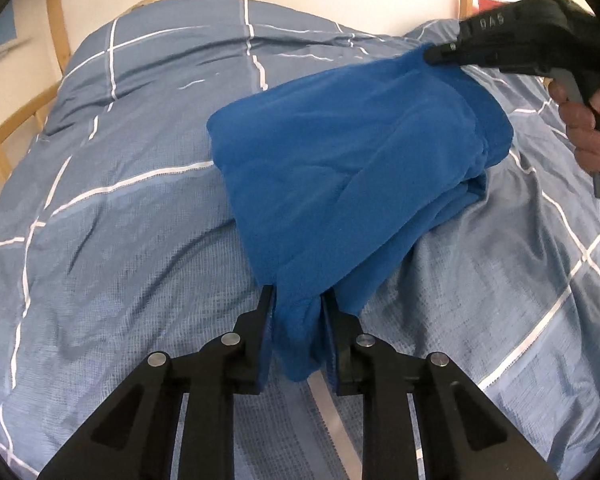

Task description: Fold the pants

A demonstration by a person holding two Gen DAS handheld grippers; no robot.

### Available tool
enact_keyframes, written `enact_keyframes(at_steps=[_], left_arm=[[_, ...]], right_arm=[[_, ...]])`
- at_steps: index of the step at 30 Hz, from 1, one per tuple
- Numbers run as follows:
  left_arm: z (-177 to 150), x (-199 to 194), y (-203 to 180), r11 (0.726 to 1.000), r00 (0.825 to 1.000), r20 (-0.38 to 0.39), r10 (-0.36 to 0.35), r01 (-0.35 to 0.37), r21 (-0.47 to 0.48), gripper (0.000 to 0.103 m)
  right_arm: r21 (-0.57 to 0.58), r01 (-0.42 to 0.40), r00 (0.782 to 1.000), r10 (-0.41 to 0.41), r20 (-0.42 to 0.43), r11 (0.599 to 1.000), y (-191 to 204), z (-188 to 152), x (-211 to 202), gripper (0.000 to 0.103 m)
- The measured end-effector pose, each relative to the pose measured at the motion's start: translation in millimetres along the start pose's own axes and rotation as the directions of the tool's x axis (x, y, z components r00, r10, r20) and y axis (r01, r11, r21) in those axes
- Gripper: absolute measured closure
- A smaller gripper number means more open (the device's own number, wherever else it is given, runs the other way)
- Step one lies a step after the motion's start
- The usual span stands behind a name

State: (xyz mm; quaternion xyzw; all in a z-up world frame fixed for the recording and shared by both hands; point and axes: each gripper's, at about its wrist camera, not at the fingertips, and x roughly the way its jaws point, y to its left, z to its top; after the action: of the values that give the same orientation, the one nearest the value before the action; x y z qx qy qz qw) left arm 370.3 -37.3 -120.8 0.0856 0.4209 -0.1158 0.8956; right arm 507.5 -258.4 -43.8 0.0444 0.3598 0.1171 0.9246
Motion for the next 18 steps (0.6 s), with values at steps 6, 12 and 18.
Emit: enact_keyframes(at_steps=[6, 12, 18], left_arm=[[2, 3, -3, 0.999, 1.0, -0.012, 0.011, -0.011, 0.032, 0.081], [2, 4, -3, 0.999, 0.999, -0.02, 0.026, -0.025, 0.033, 0.08], [4, 2, -3, 1.0, 1.0, -0.021, 0.016, -0.016, 0.014, 0.079]], right_arm=[[0.013, 0.048, 0.997, -0.047, -0.057, 0.999, -20, -17, 15, 0.093], [0.032, 0.066, 0.994, -0.063, -0.086, 0.997, -26, -25, 25, 0.091], [0.043, 0.046, 0.999, -0.045, -0.007, 0.998, -22, -33, -19, 0.07]])
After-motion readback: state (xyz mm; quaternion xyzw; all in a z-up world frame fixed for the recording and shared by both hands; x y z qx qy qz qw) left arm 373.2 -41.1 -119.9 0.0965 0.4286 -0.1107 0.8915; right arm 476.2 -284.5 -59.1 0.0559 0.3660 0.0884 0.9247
